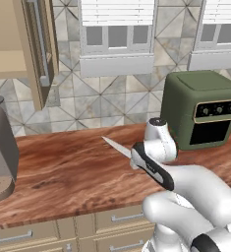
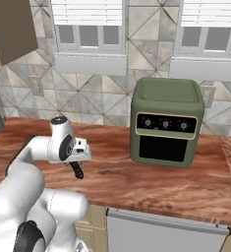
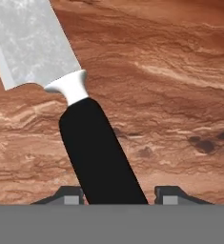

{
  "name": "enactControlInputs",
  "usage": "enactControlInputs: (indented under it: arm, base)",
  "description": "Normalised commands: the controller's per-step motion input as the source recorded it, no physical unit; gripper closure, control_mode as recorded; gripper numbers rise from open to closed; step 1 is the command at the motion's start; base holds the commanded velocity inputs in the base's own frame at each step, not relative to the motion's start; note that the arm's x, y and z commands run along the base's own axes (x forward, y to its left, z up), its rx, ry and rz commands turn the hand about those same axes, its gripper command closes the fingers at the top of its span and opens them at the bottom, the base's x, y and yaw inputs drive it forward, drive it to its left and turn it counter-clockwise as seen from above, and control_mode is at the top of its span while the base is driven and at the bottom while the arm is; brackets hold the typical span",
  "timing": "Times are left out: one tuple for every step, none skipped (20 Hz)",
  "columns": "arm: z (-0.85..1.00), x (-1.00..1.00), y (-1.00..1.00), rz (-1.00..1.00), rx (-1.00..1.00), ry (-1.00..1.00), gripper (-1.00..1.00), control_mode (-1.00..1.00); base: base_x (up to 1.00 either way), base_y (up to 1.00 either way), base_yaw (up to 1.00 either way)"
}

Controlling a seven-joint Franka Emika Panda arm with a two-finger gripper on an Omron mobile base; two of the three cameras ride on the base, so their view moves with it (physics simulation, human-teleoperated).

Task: Move the cutting board and knife to the sink. Then move spray from the cabinet to the counter.

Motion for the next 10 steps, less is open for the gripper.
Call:
enactControlInputs:
  arm:
    - [1.0, -0.28, -0.09, 0.06, 0.0, -0.09, 1.0, -1.0]
    - [1.0, -0.27, -0.11, 0.05, 0.0, -0.02, 1.0, -1.0]
    - [1.0, -0.34, -0.05, 0.03, 0.0, -0.05, 1.0, -1.0]
    - [1.0, -0.29, -0.06, 0.03, 0.0, -0.01, 1.0, -1.0]
    - [1.0, -0.38, -0.06, 0.02, 0.0, 0.0, 1.0, -1.0]
    - [1.0, -0.43, -0.03, 0.03, 0.0, -0.01, 1.0, -1.0]
    - [1.0, -0.47, -0.07, 0.03, 0.0, -0.04, 1.0, -1.0]
    - [1.0, -0.52, -0.08, 0.03, 0.0, -0.05, 1.0, -1.0]
    - [1.0, -0.5, -0.11, 0.02, 0.0, -0.05, 1.0, -1.0]
    - [1.0, -0.51, -0.16, 0.01, 0.0, -0.02, 1.0, -1.0]
  base:
    - [0.0, 0.0, 0.0]
    - [0.0, 0.0, 0.0]
    - [0.0, 0.0, 0.0]
    - [0.0, 0.0, 0.0]
    - [0.0, 0.0, 0.0]
    - [0.0, 0.0, 0.0]
    - [0.0, 0.0, 0.0]
    - [0.0, 0.0, 0.0]
    - [0.0, 0.0, 0.0]
    - [0.0, 0.0, 0.0]
